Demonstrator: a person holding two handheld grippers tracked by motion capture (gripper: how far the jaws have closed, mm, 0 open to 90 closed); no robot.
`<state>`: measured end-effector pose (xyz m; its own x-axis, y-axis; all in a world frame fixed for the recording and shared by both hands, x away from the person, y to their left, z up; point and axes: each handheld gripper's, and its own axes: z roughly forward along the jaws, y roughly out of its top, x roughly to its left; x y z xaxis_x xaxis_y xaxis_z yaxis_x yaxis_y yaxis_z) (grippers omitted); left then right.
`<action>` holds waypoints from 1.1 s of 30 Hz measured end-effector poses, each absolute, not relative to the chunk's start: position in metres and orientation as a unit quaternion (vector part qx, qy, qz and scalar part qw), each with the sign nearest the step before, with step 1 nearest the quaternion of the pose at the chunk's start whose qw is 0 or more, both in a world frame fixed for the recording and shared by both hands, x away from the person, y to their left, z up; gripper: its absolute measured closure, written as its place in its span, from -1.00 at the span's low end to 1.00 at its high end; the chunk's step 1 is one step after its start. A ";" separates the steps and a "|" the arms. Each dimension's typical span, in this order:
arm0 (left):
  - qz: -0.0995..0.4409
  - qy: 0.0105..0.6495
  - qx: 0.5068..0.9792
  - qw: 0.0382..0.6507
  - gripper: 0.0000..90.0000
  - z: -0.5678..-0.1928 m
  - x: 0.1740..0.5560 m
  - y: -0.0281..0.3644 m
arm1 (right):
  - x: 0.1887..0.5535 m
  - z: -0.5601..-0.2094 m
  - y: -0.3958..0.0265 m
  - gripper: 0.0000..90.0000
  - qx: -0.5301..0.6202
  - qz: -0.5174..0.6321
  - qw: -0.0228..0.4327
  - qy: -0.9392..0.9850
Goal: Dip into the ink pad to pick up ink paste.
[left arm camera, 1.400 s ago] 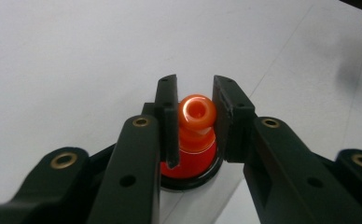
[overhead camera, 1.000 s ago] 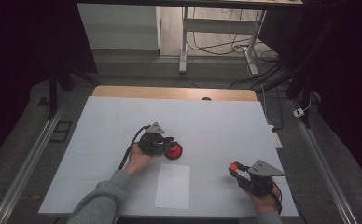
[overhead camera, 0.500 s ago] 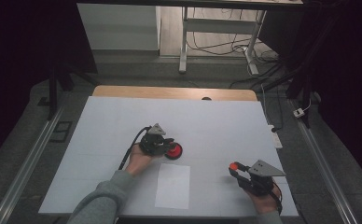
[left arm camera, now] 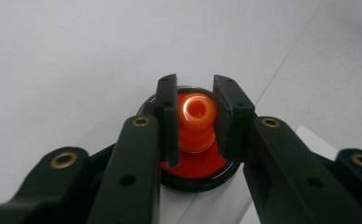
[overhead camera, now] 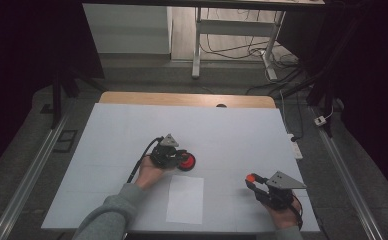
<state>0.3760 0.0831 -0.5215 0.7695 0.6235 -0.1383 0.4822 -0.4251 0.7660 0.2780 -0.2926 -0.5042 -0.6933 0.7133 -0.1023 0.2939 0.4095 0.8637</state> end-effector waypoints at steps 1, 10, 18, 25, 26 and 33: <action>0.084 0.329 0.840 0.424 0.61 -0.522 0.376 0.083 | 0.278 -0.504 -0.293 0.44 0.312 0.445 0.236 0.806; 0.096 0.323 0.841 0.424 0.62 -0.524 0.372 0.082 | 0.278 -0.503 -0.292 0.44 0.313 0.445 0.237 0.805; 0.112 0.315 0.844 0.420 0.62 -0.525 0.368 0.081 | 0.277 -0.503 -0.292 0.44 0.312 0.445 0.239 0.805; 0.118 0.314 0.844 0.418 0.62 -0.525 0.367 0.080 | 0.277 -0.502 -0.292 0.44 0.313 0.447 0.241 0.803; 0.119 0.314 0.844 0.418 0.62 -0.525 0.368 0.079 | 0.277 -0.502 -0.292 0.44 0.313 0.447 0.241 0.803; 0.117 0.315 0.844 0.418 0.62 -0.526 0.368 0.079 | 0.277 -0.502 -0.293 0.44 0.313 0.448 0.241 0.802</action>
